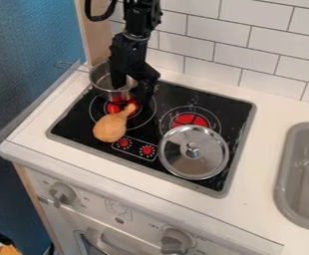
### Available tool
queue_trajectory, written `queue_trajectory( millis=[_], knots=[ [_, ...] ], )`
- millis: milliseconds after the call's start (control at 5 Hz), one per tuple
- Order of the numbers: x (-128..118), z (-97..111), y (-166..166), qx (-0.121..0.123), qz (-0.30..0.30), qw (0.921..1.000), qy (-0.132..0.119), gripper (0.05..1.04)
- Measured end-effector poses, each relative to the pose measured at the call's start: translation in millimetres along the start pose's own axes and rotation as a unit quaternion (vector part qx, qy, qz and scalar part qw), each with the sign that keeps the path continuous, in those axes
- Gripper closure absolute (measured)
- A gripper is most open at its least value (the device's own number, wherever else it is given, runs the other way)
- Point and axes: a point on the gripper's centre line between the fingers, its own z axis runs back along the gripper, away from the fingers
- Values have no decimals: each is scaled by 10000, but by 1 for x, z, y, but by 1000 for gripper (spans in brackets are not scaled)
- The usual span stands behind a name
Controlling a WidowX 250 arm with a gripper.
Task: Move the pot to the upper right of the burner
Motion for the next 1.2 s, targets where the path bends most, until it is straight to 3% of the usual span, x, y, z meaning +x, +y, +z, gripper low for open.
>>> queue_trajectory(
  millis=[200,600,800,1000,1200],
  knots=[
    [-3,-3,2,44,-125,9999,25,115],
    [-6,-5,7,-31,-308,9994,176,693],
    [-5,-5,8,-52,-309,9993,226,916],
    [-3,-5,10,-76,-389,9990,201,1005],
    [-1,1,13,-68,-489,9985,238,1010]
  ],
)
